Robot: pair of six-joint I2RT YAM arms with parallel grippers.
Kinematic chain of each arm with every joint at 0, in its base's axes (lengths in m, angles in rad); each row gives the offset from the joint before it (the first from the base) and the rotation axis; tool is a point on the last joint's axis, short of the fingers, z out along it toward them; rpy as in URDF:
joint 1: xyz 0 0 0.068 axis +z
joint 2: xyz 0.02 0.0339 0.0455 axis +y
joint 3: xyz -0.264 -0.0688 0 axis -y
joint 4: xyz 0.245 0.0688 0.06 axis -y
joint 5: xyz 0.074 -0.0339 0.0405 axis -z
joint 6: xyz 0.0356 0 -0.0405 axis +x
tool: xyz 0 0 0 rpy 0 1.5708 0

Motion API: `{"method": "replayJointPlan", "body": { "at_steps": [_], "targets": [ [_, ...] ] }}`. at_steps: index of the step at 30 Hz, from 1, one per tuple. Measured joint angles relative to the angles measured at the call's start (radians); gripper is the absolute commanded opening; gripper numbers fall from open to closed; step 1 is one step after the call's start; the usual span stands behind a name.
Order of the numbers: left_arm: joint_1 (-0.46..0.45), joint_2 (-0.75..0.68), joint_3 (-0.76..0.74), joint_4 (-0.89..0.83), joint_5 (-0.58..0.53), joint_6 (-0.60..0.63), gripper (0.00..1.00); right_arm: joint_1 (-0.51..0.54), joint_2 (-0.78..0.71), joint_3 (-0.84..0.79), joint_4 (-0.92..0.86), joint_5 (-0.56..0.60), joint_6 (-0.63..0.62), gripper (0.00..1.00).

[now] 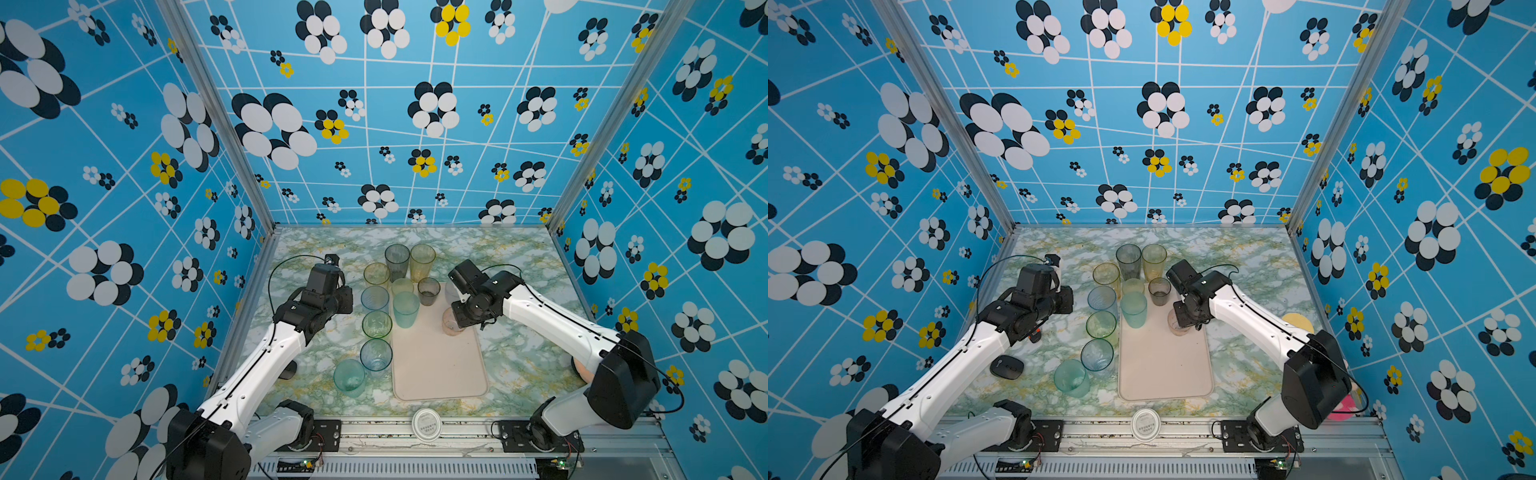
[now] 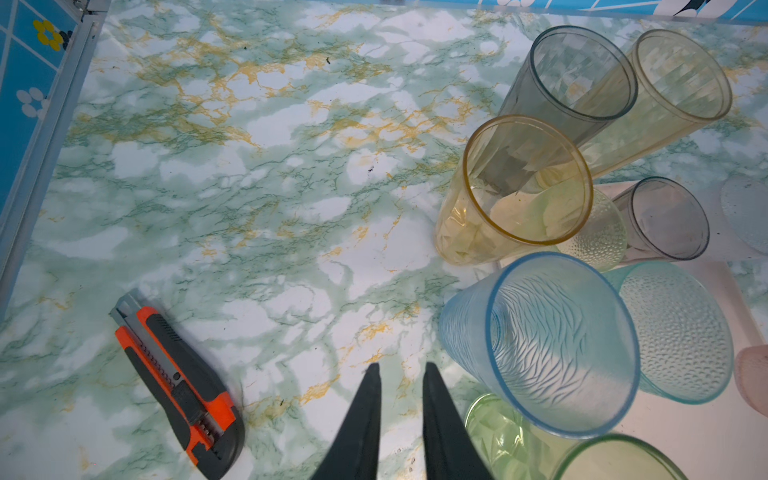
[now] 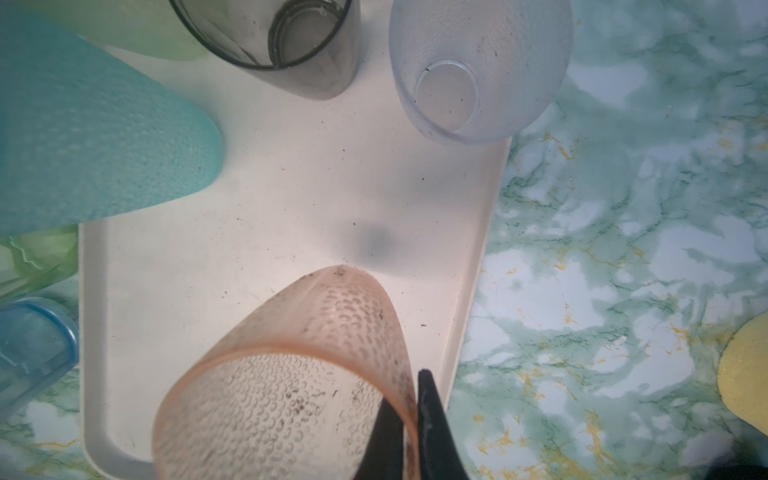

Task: Place the glasses into the tray
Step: 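Carry the pink dotted glass over the tray toward the clear dotted glass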

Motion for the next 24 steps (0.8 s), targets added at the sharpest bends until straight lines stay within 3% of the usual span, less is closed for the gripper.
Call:
{"method": "replayJointPlan", "body": {
  "at_steps": [15, 24],
  "targets": [
    [0.0, 0.003, 0.0, -0.025, -0.014, 0.014, 0.23, 0.002, 0.164, 0.08, 0.074, -0.01, 0.0, 0.04],
    [0.003, 0.011, 0.0, -0.025, -0.014, 0.019, 0.23, -0.064, 0.158, 0.056, 0.078, -0.011, 0.0, 0.04]
  ]
}}
